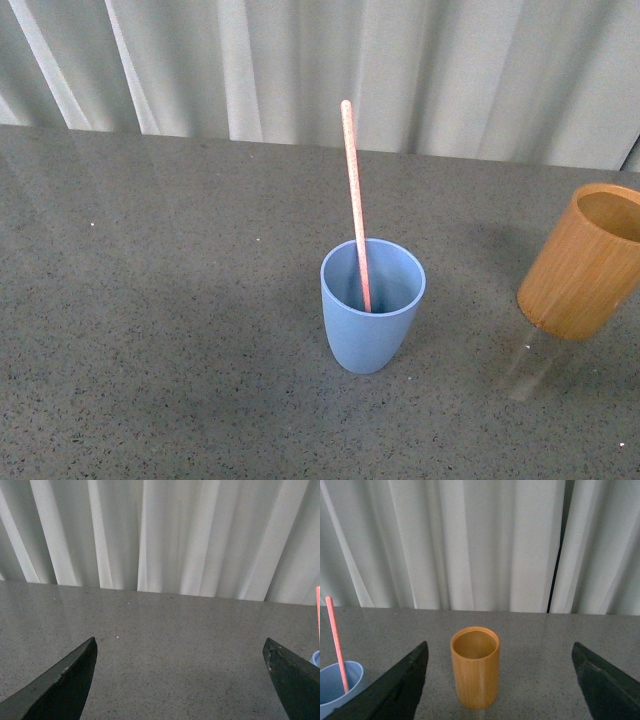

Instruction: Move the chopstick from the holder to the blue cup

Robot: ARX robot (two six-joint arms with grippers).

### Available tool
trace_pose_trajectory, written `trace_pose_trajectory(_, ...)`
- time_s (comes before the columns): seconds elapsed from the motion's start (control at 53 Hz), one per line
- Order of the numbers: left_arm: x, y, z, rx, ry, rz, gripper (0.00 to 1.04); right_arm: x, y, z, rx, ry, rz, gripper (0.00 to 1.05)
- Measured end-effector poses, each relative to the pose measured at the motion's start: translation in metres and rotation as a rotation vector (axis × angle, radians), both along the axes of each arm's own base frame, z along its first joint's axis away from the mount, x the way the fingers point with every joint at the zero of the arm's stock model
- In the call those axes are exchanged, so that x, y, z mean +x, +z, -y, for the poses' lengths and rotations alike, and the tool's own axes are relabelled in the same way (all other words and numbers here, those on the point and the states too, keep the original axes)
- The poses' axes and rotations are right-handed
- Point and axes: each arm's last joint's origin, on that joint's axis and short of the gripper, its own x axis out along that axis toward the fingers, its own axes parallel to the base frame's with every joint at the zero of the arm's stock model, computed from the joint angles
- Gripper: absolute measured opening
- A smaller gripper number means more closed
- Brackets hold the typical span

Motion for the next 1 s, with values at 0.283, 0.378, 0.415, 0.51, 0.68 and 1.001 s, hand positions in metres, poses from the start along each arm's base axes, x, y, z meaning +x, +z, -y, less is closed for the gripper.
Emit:
trace_pose_trajectory(0.283,0.0000,0.0000,0.0000,0.000,0.000,0.000,0.98,0.0000,0.0000,0.0000,0.000,0.000,0.000,0.95)
trace_pose_trajectory(0.378,0.0000,0.0000,0.0000,0.000,0.000,0.000,0.98,0.0000,0.0000,0.0000,0.000,0.000,0.000,0.95)
trace_pose_trajectory(0.415,0.0000,0.0000,0.0000,0.000,0.000,0.000,0.98,0.0000,0.0000,0.0000,0.000,0.000,0.000,0.95)
trace_pose_trajectory(0.51,0.0000,0.0000,0.0000,0.000,0.000,0.000,0.98,0.0000,0.0000,0.0000,0.000,0.000,0.000,0.95)
trace_pose_trajectory(0.68,0.0000,0.0000,0.0000,0.000,0.000,0.000,0.98,0.0000,0.0000,0.0000,0.000,0.000,0.000,0.95)
trace_pose_trajectory(1.001,0.0000,0.0000,0.0000,0.000,0.000,0.000,0.98,0.0000,0.0000,0.0000,0.000,0.000,0.000,0.95)
